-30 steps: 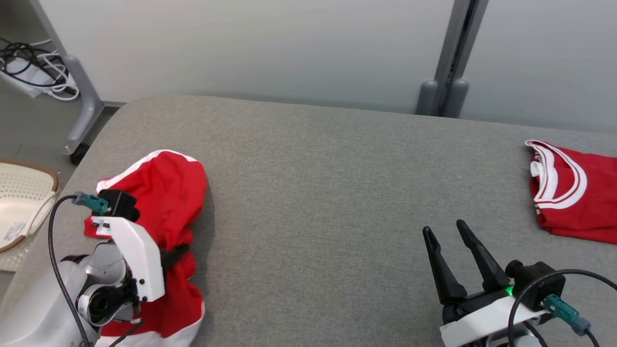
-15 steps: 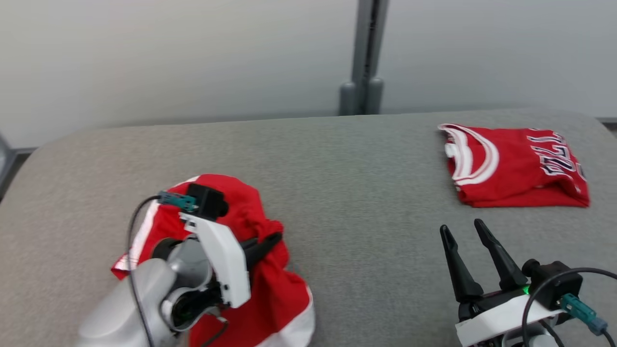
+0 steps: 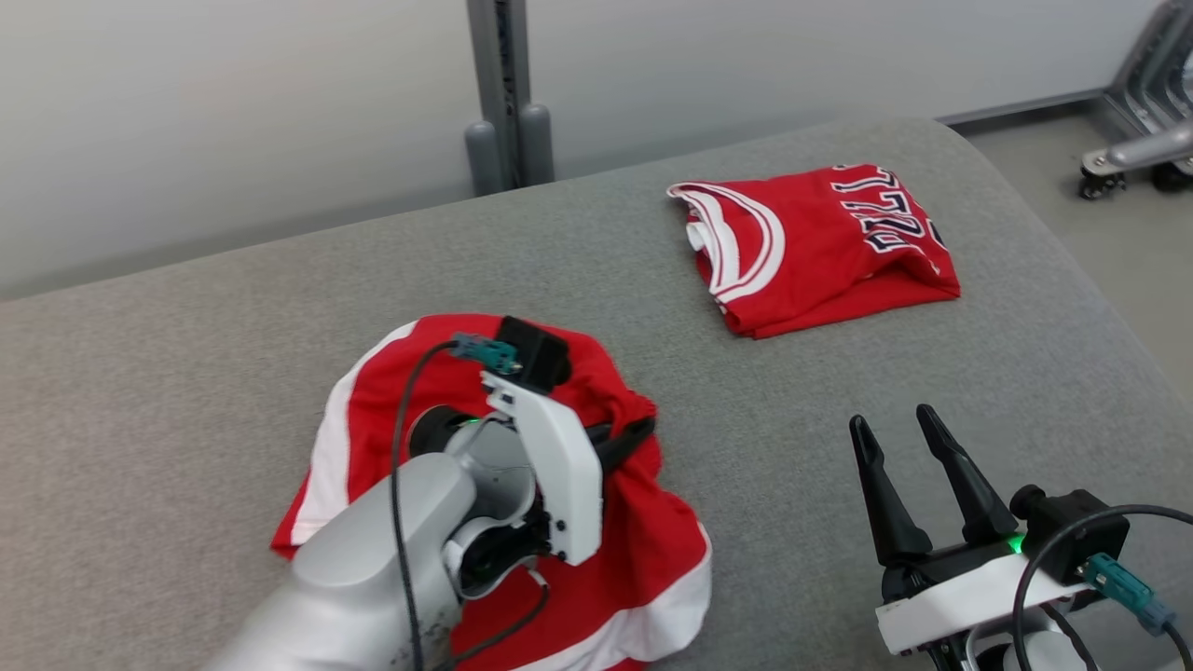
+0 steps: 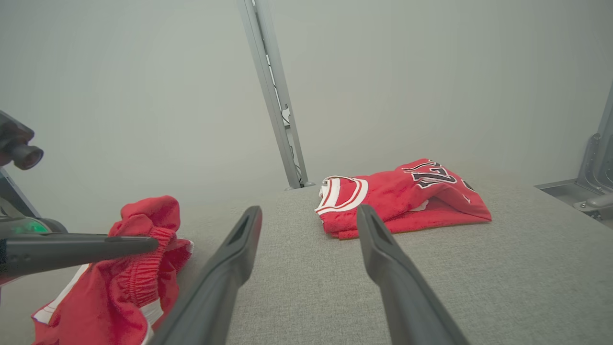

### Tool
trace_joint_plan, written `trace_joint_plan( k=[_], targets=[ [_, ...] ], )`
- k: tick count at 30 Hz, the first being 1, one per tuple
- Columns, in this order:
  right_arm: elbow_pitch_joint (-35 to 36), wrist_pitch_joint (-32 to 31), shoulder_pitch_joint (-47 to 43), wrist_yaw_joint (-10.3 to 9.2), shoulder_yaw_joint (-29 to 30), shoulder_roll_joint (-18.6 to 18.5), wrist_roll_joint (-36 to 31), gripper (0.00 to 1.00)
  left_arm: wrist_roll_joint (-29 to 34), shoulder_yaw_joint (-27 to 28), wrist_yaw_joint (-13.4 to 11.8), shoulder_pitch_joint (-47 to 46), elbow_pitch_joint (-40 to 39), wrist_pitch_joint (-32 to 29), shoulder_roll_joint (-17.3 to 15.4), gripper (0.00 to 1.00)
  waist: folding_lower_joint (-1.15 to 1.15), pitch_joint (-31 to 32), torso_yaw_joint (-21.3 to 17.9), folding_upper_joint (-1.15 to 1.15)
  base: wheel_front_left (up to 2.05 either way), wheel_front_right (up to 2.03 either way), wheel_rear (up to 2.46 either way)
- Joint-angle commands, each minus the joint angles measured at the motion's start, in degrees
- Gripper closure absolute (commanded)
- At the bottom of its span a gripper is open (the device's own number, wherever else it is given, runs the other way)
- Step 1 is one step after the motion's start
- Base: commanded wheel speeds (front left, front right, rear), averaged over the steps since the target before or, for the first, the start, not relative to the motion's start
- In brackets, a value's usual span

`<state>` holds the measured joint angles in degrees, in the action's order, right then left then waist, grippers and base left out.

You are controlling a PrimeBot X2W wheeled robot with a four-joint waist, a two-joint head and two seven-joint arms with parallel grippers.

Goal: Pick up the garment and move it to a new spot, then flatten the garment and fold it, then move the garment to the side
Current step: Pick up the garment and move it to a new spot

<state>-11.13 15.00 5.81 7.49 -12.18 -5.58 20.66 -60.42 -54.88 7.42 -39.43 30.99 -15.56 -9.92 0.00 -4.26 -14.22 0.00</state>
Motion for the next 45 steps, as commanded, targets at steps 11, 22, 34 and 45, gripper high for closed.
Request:
trace_joint_plan(
  k=[11, 22, 34, 45],
  targets=[
    [-0.1, 0.3, 0.1, 0.03, 1.2, 0.0, -0.5, 0.00, -2.1, -6.7, 0.1, -4.5, 5.4, 6.6, 2.7, 0.00, 0.00, -0.4, 1.4, 0.00, 0.00, 0.00, 0.00],
    [0.4, 0.3, -0.9, 0.03, 3.0, -1.3, -0.7, 0.00, -2.7, -7.7, 0.1, -3.9, 3.4, 15.4, -1.9, 0.00, 0.00, 1.4, 8.9, 0.00, 0.00, 0.00, 0.00],
    [2.2, 0.3, -3.8, 0.03, 4.6, -2.1, -1.0, 0.00, 1.0, -3.6, -7.4, 2.4, -2.9, 27.7, -11.9, 0.00, 0.00, 2.4, 11.6, 0.00, 0.00, 0.00, 0.00],
    [3.8, 0.3, -6.7, 0.03, 6.2, -2.1, -0.6, 0.00, 11.1, 13.3, -17.2, 18.0, -19.9, 30.6, -18.2, 0.00, 0.00, 4.0, 11.2, 0.00, 0.00, 0.00, 0.00]
  ],
)
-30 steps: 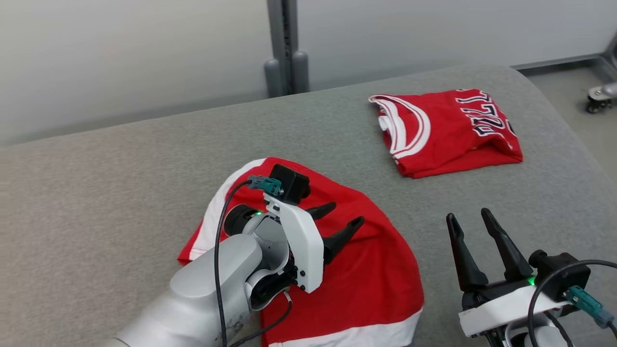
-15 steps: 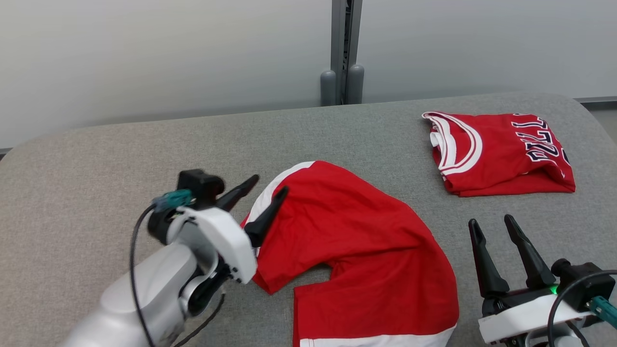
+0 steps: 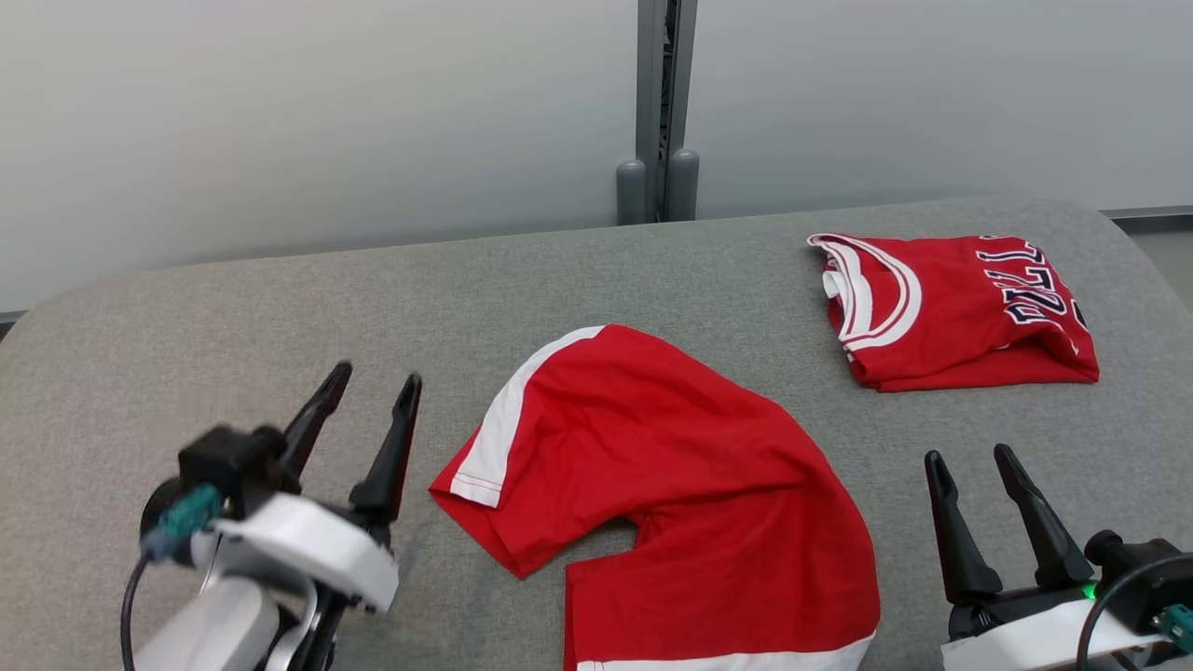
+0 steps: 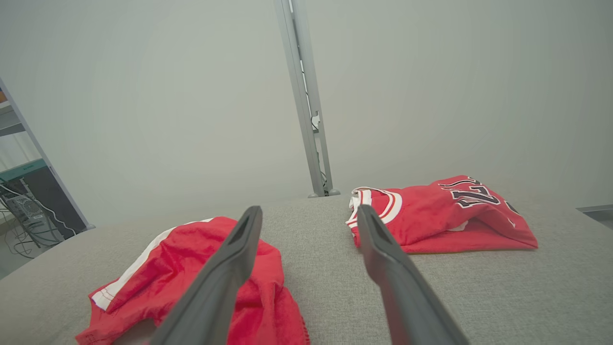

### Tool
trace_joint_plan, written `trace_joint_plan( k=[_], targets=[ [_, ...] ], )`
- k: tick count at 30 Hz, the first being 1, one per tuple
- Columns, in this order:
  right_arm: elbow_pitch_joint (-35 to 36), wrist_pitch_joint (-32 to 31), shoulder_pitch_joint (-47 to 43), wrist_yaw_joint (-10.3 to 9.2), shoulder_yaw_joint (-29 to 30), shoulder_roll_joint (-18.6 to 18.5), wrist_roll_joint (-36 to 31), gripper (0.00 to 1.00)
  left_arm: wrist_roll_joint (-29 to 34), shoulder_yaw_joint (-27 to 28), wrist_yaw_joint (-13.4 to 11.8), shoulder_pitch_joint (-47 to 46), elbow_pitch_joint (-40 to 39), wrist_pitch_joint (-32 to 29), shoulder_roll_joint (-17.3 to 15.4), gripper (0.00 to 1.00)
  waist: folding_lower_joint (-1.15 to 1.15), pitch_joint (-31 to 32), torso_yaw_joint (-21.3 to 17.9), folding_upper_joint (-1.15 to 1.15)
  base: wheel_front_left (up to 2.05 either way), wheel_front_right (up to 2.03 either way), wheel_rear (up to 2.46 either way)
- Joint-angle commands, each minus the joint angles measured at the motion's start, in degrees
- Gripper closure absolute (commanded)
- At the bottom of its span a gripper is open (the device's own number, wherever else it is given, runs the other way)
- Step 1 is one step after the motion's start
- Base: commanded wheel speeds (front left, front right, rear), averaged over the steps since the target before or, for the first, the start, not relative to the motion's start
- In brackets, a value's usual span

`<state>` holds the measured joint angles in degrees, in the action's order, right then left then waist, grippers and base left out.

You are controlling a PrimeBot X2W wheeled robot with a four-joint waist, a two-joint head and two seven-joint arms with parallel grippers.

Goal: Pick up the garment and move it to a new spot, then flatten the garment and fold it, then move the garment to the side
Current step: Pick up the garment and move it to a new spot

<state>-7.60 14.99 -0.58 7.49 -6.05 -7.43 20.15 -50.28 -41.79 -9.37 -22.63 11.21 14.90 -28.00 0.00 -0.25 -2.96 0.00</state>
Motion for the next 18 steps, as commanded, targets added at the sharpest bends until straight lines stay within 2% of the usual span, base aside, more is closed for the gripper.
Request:
trace_joint_plan(
  k=[1, 2, 5, 7, 13, 18],
  targets=[
    [0.4, 0.3, -0.6, 0.03, -0.1, -0.2, -0.1, 0.00, 3.3, 1.8, -1.1, 3.2, -1.2, 0.2, -0.3, 0.00, 0.00, 0.1, -0.3, 0.00, 0.00, 0.00, 0.00],
    [0.5, 0.3, -0.8, 0.03, -0.2, 0.0, -0.1, 0.00, 6.5, 5.9, -1.7, 6.6, -3.8, 0.2, 1.3, 0.00, 0.00, 0.2, -0.6, 0.00, 0.00, 0.00, 0.00],
    [1.0, 0.3, -1.0, 0.03, 0.0, 0.4, 0.0, 0.00, 11.0, 12.5, -2.5, 12.8, -6.4, 0.2, 3.6, 0.00, 0.00, 0.5, -1.1, 0.00, 0.00, 0.00, 0.00],
    [1.4, 0.3, -1.4, 0.03, 0.2, 0.6, -0.2, 0.00, 13.8, 16.5, -2.1, 16.1, -7.7, 0.2, 5.9, 0.00, 0.00, 0.5, -1.3, 0.00, 0.00, 0.00, 0.00],
    [2.1, 0.3, -2.0, 0.03, 0.5, 0.1, -0.5, 0.00, 21.2, 24.5, 2.2, 22.7, -8.5, 0.2, 11.7, 0.00, 0.00, 0.9, -1.2, 0.00, 0.00, 0.00, 0.00],
    [2.5, 0.3, -2.4, 0.03, 0.8, 0.2, -0.6, 0.00, 24.1, 28.7, 6.0, 25.5, -6.5, 0.2, 16.0, 0.00, 0.00, 1.0, -1.1, 0.00, 0.00, 0.00, 0.00]
  ],
)
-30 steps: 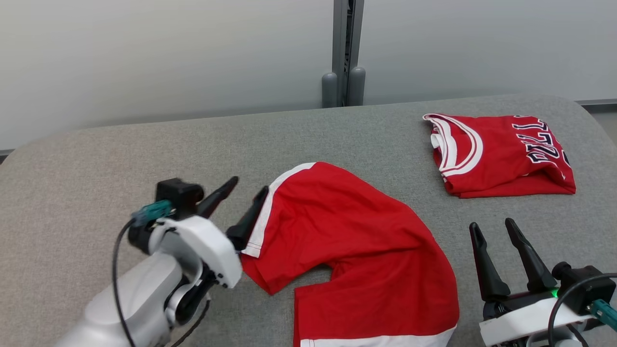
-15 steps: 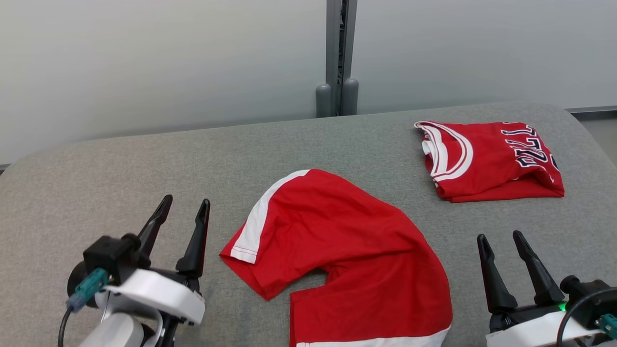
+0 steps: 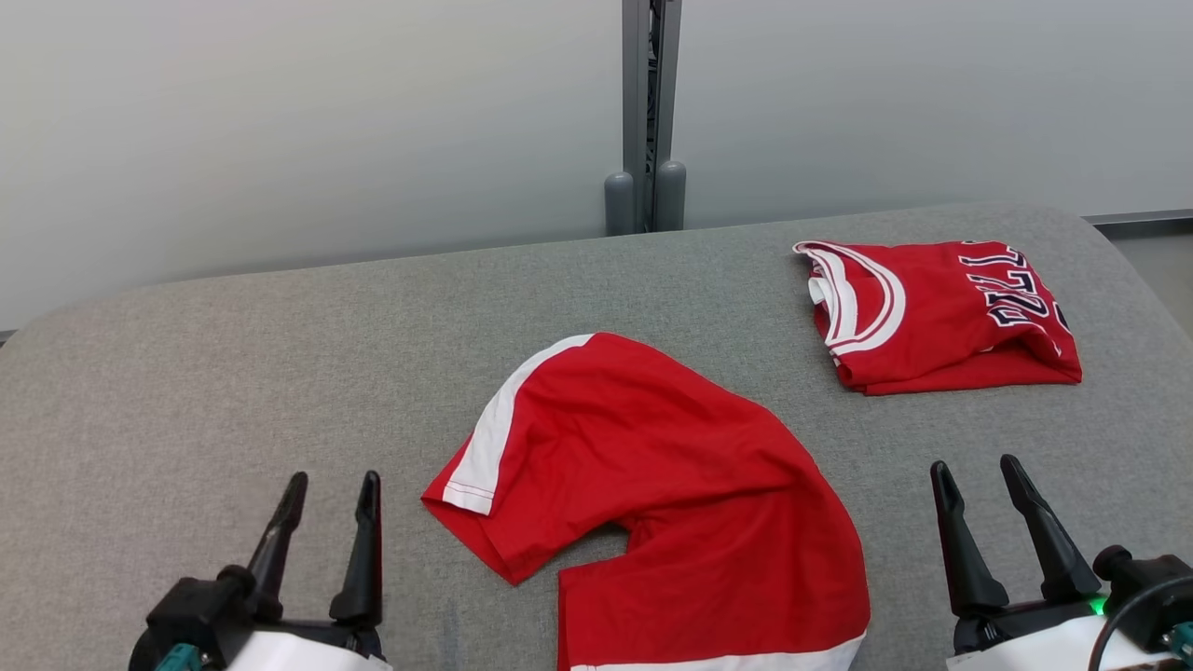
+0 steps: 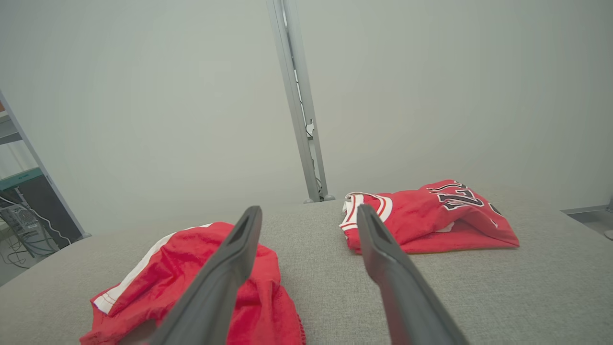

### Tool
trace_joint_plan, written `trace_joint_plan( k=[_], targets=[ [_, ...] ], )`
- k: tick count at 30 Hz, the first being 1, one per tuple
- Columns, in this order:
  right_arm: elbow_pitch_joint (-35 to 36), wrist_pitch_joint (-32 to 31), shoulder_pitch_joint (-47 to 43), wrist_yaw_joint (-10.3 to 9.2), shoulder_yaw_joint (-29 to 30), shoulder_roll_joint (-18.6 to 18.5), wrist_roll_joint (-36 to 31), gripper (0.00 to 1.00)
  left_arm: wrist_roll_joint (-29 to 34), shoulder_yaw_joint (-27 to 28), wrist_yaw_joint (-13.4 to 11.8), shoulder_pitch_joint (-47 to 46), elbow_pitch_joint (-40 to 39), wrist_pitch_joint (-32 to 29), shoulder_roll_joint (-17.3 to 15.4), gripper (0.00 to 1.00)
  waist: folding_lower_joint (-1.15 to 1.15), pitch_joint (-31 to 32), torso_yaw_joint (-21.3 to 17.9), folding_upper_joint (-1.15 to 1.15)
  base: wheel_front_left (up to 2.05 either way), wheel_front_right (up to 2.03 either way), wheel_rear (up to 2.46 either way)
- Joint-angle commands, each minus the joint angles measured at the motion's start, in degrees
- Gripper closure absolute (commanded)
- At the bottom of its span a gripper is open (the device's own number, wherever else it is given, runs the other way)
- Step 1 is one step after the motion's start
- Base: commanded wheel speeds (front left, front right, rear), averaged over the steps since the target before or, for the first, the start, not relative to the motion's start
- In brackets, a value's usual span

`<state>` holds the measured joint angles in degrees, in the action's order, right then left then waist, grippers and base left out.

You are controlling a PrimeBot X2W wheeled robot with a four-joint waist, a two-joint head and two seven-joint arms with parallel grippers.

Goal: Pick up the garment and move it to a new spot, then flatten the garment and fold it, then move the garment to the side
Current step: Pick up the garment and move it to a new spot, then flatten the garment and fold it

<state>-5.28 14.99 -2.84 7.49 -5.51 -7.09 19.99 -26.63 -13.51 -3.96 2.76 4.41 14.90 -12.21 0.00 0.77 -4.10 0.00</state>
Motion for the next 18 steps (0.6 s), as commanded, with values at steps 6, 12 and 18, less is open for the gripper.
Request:
trace_joint_plan(
  k=[6, 12, 18],
  targets=[
    [0.4, 0.3, 0.5, 0.03, 0.3, -0.2, -0.5, 0.00, 3.7, 4.0, 4.4, 0.4, 2.1, 0.2, 3.6, 0.00, 0.00, -0.3, 0.0, 0.00, 0.00, 0.00, 0.00],
    [0.2, 0.3, 0.4, 0.03, 0.3, -0.5, -0.5, 0.00, 5.5, 6.3, 6.8, -0.2, 3.1, 0.2, 5.5, 0.00, 0.00, -0.5, 0.2, 0.00, 0.00, 0.00, 0.00],
    [-0.4, 0.3, 1.0, 0.03, 0.3, -0.7, -0.3, 0.00, 7.0, 7.9, 8.8, -1.2, 4.1, 0.2, 7.1, 0.00, 0.00, -0.5, 0.8, 0.00, 0.00, 0.00, 0.00]
  ],
)
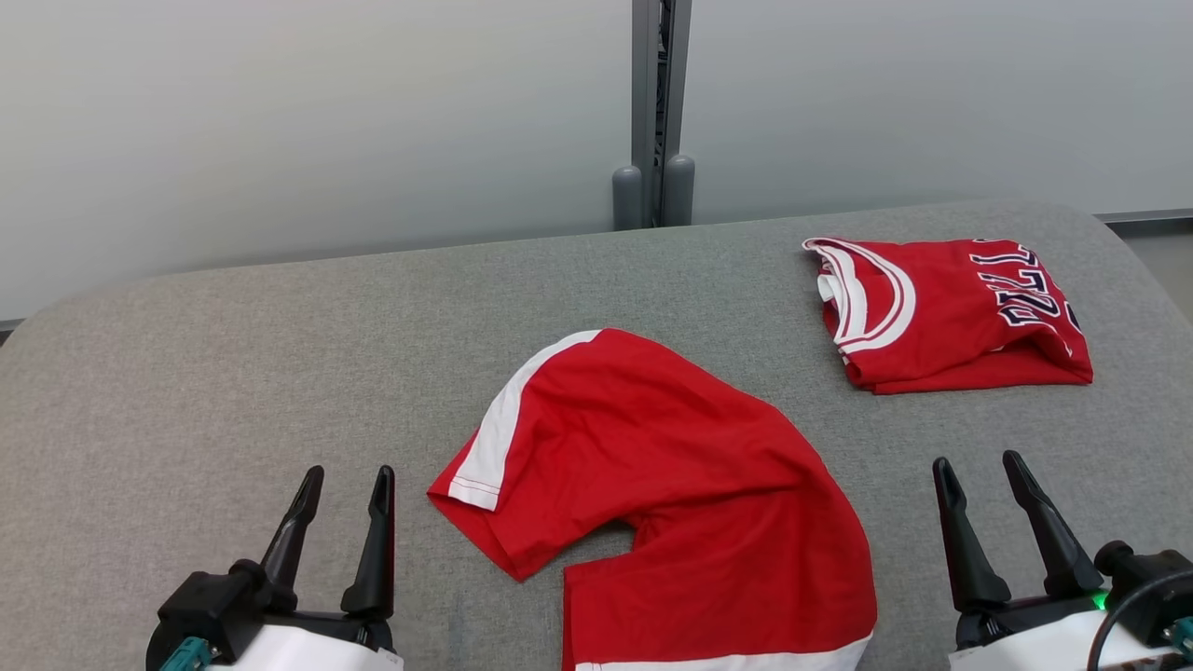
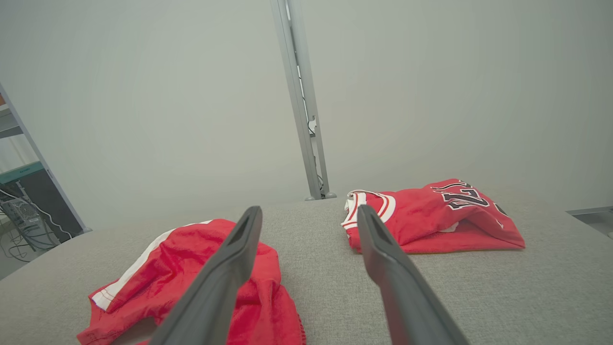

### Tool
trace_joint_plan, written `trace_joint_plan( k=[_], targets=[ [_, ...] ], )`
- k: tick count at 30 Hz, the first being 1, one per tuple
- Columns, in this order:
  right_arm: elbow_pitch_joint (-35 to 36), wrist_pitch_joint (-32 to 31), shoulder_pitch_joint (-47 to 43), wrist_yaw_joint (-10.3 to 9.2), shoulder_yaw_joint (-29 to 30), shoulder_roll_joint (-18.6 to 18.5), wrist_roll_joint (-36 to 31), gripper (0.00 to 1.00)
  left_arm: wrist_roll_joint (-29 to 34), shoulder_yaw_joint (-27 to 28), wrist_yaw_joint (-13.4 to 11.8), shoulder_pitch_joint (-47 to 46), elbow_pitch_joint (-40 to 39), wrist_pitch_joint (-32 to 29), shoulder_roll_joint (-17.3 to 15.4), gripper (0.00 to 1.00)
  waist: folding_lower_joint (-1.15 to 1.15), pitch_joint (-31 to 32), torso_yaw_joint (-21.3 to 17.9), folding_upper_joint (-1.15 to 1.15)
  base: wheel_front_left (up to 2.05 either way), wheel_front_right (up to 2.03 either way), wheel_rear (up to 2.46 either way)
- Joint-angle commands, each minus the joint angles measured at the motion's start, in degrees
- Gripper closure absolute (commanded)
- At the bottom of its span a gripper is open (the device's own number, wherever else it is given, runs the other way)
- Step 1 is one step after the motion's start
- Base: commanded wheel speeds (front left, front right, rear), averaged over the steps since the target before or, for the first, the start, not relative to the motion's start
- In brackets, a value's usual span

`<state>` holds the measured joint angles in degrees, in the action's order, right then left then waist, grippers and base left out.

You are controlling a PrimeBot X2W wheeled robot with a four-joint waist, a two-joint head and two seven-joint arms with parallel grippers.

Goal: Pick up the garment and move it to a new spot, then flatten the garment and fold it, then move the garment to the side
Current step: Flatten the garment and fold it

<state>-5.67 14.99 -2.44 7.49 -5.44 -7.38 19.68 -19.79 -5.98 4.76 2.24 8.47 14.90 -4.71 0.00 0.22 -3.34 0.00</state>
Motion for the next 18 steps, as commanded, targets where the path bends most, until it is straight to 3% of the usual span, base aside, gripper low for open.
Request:
trace_joint_plan(
  k=[1, 11, 18],
  targets=[
    [0.0, 0.3, 0.7, 0.03, 0.2, -0.4, 0.0, 0.00, 0.3, 0.6, 0.4, -0.7, 0.3, 0.2, -0.2, 0.00, 0.00, 0.0, 0.0, 0.00, 0.00, 0.00, 0.00],
    [-0.2, 0.3, 0.8, 0.03, 0.1, -0.4, 0.2, 0.00, 0.9, 1.6, 2.1, -1.0, 1.1, 0.2, 0.9, 0.00, 0.00, 0.0, -0.1, 0.00, 0.00, 0.00, 0.00],
    [-0.1, 0.3, 0.5, 0.03, 0.5, -0.4, 0.1, 0.00, -0.6, -2.0, 2.7, -0.2, 4.7, 0.0, 1.1, 0.00, 0.00, -0.1, -0.2, 0.00, 0.00, 0.00, 0.00]
  ],
)
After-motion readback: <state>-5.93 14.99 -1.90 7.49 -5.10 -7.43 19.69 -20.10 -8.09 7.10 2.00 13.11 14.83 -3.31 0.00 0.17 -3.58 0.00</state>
